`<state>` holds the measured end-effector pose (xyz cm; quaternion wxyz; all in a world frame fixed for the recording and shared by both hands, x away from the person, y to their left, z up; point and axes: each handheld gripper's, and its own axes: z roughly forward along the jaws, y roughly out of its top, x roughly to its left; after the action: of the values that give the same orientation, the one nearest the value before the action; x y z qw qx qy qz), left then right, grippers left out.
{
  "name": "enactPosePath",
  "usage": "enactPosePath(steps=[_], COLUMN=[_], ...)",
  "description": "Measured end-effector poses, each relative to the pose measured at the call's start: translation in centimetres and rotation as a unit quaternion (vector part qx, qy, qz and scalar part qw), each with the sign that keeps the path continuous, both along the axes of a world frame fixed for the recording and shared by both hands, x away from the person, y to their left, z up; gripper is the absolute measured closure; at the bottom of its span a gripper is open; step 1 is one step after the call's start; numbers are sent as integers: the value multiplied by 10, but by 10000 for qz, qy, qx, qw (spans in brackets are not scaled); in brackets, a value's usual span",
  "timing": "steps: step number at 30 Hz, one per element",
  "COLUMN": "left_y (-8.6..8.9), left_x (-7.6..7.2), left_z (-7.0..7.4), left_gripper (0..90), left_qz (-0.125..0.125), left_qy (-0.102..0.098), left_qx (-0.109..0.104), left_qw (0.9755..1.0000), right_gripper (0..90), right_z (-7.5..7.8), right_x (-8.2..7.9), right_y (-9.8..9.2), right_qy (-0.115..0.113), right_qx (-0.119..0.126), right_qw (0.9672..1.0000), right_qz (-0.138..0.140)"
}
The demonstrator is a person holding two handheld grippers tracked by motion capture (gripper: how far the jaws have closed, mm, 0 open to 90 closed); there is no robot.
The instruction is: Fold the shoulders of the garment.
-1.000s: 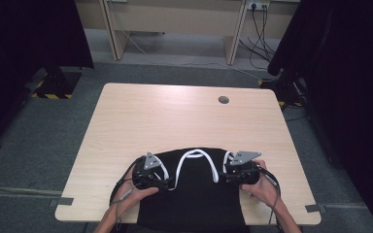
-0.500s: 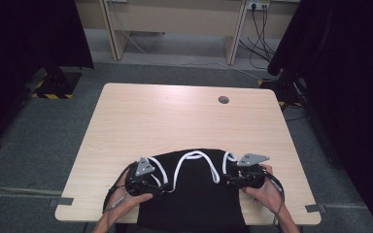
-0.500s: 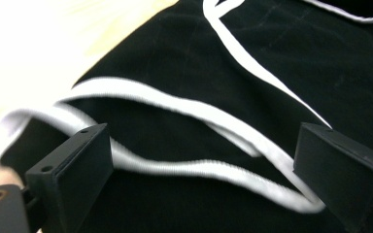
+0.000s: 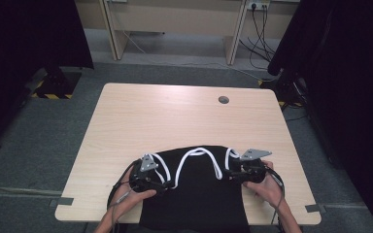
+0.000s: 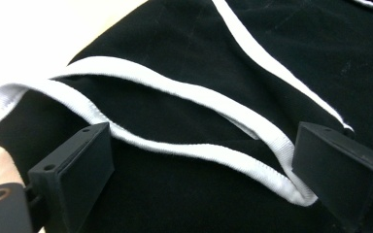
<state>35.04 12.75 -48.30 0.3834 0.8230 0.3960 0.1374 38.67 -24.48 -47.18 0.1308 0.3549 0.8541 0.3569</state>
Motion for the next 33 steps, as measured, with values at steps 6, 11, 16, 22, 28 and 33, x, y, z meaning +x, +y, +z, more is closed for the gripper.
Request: enactPosePath(steps=[6,11,16,22,28,33], left_y=[-4,-6,-8,-11,-13,-14], left_x=[16,23,31,38,44,46], left_z=[-1,-1,-1,-1,-1,-1], left_gripper=[67,68,68,67,66,65], left_qz=[18,16,27,59,60,59], left_qy=[-43,-48,-52,-50,-52,-47], left_qx=[-48,-49,-55,-42,-37,-42], left_qw=[10000,10000,10000,10000,10000,10000], right_gripper=[437,433,430,429,428,427], right_z=[0,0,0,0,-1,-1], right_x=[14,23,30,38,43,44], right_y=[-7,-9,-10,-13,-16,-17], right_qy=[20,36,21,-3,-17,-17], right_qx=[31,36,35,75,93,108], right_qw=[9999,9998,9998,9996,9995,9994], right_qz=[-122,-183,-206,-261,-296,-315])
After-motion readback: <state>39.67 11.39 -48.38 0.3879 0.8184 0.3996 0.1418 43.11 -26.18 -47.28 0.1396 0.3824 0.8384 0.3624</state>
